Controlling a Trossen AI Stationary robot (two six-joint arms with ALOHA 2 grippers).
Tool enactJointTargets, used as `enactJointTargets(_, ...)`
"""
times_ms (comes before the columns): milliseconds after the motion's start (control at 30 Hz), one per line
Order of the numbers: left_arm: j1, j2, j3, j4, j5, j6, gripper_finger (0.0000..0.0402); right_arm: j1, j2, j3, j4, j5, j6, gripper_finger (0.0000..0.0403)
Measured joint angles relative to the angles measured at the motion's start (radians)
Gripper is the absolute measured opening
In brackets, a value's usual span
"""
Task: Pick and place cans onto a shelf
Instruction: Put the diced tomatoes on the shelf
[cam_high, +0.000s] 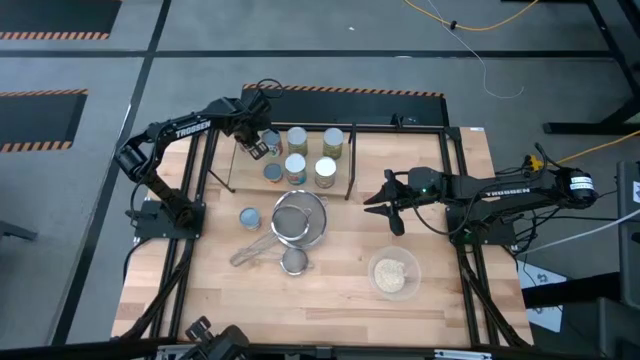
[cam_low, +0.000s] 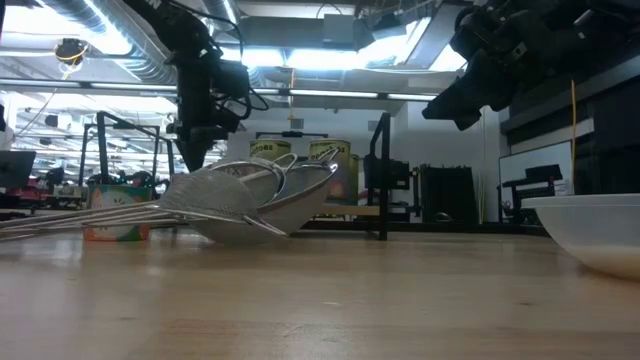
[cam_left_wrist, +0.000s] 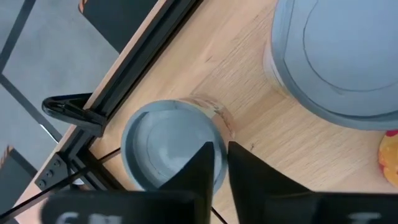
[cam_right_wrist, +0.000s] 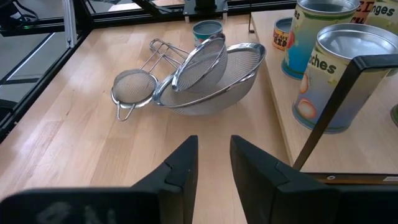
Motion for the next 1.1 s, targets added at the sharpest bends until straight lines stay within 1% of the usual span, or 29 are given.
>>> enactJointTargets(67, 0.000, 0.000, 0.000, -0.004, 0.000, 0.002, 0.0018, 0.000, 0.000, 0.000, 0.000, 0.000, 0.000, 0.0098)
enactJointTargets(133, 0.000, 0.000, 0.000, -0.003, 0.001, 0.017, 0.0006, 0.000, 0.000, 0.000, 0.000, 0.000, 0.000, 0.0098)
enactJointTargets(300, -0.001, 0.000, 0.000, -0.009, 0.002, 0.034, 0.0005, 0.000, 0.000, 0.000, 0.000, 0.000, -0.001, 0.0098)
enactJointTargets(400, -0.005, 0.000, 0.002, -0.033, 0.001, 0.086, 0.0003, 0.000, 0.000, 0.000, 0.000, 0.000, 0.000, 0.0098)
enactJointTargets(533, -0.022, 0.000, 0.002, -0.064, 0.001, 0.171, 0.0002, 0.000, 0.000, 0.000, 0.000, 0.000, 0.000, 0.0098)
enactJointTargets(667, -0.048, 0.000, 0.002, -0.075, 0.007, 0.304, 0.0001, 0.000, 0.000, 0.000, 0.000, 0.000, -0.001, 0.0098)
enactJointTargets(800, -0.065, 0.000, 0.002, -0.079, 0.065, 0.415, 0.0001, 0.000, 0.000, 0.000, 0.000, 0.000, -0.001, 0.0098)
enactJointTargets(900, -0.071, 0.000, 0.002, -0.083, 0.091, 0.438, 0.0001, 0.000, 0.000, 0.000, 0.000, 0.000, -0.001, 0.0098)
enactJointTargets(1100, -0.072, 0.000, 0.002, -0.113, 0.074, 0.439, 0.0000, 0.000, 0.000, 0.000, 0.000, 0.000, -0.001, 0.0098)
